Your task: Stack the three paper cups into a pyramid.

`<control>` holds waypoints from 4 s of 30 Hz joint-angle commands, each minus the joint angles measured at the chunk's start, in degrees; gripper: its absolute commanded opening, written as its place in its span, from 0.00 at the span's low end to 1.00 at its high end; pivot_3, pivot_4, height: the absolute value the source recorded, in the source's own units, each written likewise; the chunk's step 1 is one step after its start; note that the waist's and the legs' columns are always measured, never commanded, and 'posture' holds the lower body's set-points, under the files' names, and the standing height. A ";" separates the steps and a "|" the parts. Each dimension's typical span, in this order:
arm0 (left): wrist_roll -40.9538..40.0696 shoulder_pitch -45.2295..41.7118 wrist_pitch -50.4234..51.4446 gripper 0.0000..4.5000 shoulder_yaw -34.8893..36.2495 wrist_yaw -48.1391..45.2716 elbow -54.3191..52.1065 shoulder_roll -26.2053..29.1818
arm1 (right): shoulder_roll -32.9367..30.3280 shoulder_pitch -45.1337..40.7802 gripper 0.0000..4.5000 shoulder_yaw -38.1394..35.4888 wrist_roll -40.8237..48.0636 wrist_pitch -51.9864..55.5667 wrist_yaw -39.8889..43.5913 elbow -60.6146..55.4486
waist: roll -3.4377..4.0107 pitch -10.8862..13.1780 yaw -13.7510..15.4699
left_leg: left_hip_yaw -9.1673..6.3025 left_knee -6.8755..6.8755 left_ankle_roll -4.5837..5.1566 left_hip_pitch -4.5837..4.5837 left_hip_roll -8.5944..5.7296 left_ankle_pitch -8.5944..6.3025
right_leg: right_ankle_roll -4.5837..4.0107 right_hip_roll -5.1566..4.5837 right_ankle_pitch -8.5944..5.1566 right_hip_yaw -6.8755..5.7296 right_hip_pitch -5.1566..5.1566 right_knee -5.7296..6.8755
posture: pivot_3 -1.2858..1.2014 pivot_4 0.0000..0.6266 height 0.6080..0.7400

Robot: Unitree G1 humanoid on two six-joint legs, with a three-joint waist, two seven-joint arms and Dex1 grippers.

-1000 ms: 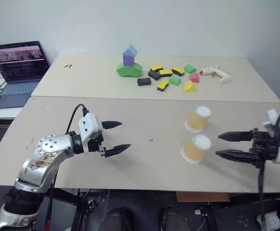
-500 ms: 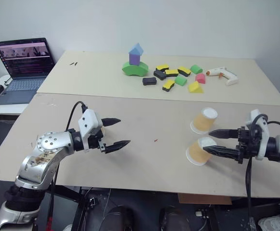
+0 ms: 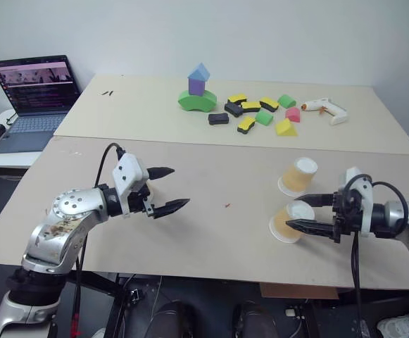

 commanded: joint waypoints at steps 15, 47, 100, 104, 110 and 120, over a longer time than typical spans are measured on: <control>-0.57 -2.52 2.20 1.00 2.74 1.58 -1.16 -0.70 | 0.38 -2.74 0.56 -0.63 -1.11 -1.36 -0.90 0.80 | 0.00 0.00 -0.04 | 0.00 0.01 0.00 0.01 0.02 0.00 | 0.01 0.32 0.00 0.08 -0.01 -0.01 | 0.52 0.24 0.66; 0.96 -1.04 2.58 1.00 1.60 3.23 -2.69 -3.56 | 28.37 -55.95 0.56 28.92 -22.83 -16.14 14.36 51.09 | -0.07 0.09 -1.60 | -0.04 0.02 0.00 -0.36 0.01 0.01 | 0.02 0.61 0.00 -0.18 -0.16 0.10 | 0.52 0.24 0.66; 0.87 -0.73 4.28 1.00 2.64 5.16 -3.44 -3.80 | 21.62 -14.41 1.00 -8.26 -13.19 21.02 -39.13 -2.43 | -0.16 -0.01 -1.11 | -0.46 -0.01 -0.07 -0.35 -0.02 0.03 | 0.08 0.62 0.03 -0.36 0.06 -0.37 | 0.52 0.24 0.66; 0.93 -0.67 4.32 1.00 2.69 5.43 -3.63 -3.74 | 22.62 -17.00 1.00 -7.69 -12.74 19.57 -41.06 0.68 | -0.16 -0.01 -1.27 | -0.44 -0.01 -0.07 -0.36 -0.04 0.03 | 0.09 0.62 0.03 -0.34 0.05 -0.38 | 0.52 0.24 0.66; 0.95 -0.46 4.45 1.00 2.71 5.88 -3.92 -3.74 | 24.01 -19.58 1.00 -5.73 -13.30 16.60 -43.04 4.52 | -0.15 -0.01 -1.54 | -0.42 -0.03 -0.07 -0.36 -0.03 0.03 | 0.08 0.66 0.02 -0.33 0.02 -0.36 | 0.52 0.24 0.66; 0.88 -0.02 5.27 1.00 2.90 6.47 -4.81 -3.61 | 23.98 -21.87 1.00 -4.25 -13.01 15.13 -43.27 6.39 | -0.15 -0.01 -1.55 | -0.42 -0.03 -0.07 -0.36 -0.03 0.03 | 0.08 0.67 0.02 -0.33 0.01 -0.35 | 0.52 0.24 0.66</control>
